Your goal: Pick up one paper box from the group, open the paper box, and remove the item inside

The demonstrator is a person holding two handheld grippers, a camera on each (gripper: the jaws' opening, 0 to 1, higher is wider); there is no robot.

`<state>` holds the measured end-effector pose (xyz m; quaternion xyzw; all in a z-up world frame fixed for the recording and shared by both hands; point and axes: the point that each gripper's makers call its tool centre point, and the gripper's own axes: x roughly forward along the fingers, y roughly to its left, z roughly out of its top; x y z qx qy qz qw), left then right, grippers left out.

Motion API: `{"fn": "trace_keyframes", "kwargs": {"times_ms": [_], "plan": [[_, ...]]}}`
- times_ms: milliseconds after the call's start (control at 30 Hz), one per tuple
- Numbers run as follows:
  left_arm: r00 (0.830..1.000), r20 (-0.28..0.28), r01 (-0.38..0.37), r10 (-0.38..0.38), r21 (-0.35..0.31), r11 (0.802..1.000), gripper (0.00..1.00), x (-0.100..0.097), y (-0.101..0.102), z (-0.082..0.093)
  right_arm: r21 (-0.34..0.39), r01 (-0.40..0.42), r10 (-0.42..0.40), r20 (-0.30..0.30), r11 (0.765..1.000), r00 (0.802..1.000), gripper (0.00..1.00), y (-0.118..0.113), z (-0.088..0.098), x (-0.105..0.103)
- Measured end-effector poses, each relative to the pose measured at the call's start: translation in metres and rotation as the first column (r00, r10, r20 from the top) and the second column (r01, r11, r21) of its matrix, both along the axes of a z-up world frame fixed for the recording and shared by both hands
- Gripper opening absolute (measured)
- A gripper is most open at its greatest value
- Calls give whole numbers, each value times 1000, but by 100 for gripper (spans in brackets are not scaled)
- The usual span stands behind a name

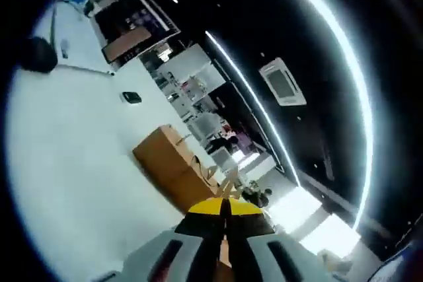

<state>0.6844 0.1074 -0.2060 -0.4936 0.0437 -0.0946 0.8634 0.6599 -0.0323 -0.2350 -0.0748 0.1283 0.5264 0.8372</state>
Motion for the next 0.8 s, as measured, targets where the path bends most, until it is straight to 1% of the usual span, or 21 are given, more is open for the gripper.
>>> {"fn": "trace_keyframes", "kwargs": {"times_ms": [33,67,133,167,267,333,400,467,533,633,700,767,800], "plan": [[1000,-16,-3,3,-23,1000,4,1,3,-5,-2,1,-1,0,1000,1000,3,0,0,0],[1000,-24,-2,1,-38,999,4,-3,-3,-10,-3,2,-2,0,1000,1000,3,0,0,0],[999,-33,1,-2,-33,999,4,-6,-7,-18,-2,11,-11,0,1000,1000,3,0,0,1],[998,-60,4,-4,-10,1000,4,-7,-8,-27,-1,16,-16,-1,1000,1000,3,0,0,2],[995,-95,2,-3,-6,1000,4,-7,-8,-42,0,30,-30,4,1000,1000,3,0,0,3],[994,-110,12,-13,-5,1000,4,-7,-10,-46,10,36,-36,1,999,999,3,0,0,3],[991,-131,31,-29,17,999,4,-7,-13,-52,20,44,-44,-1,999,999,3,0,0,4],[990,-137,40,-36,21,999,4,-7,-15,-56,22,51,-51,3,998,999,3,-1,0,3],[987,-146,65,-68,-21,998,4,-9,-19,-59,23,56,-56,4,998,998,3,-1,0,3],[983,-161,82,-86,-33,996,4,-10,-22,-65,27,61,-61,-7,998,998,3,-2,0,3],[976,-191,103,-102,-5,995,4,-11,-28,-73,19,60,-60,0,998,998,3,-1,0,4],[974,-199,112,-110,3,994,4,-14,-32,-74,14,61,-61,3,998,998,3,-1,0,4],[972,-203,125,-118,22,992,4,-16,-34,-74,12,62,-63,3,998,998,3,-1,0,5]]}}
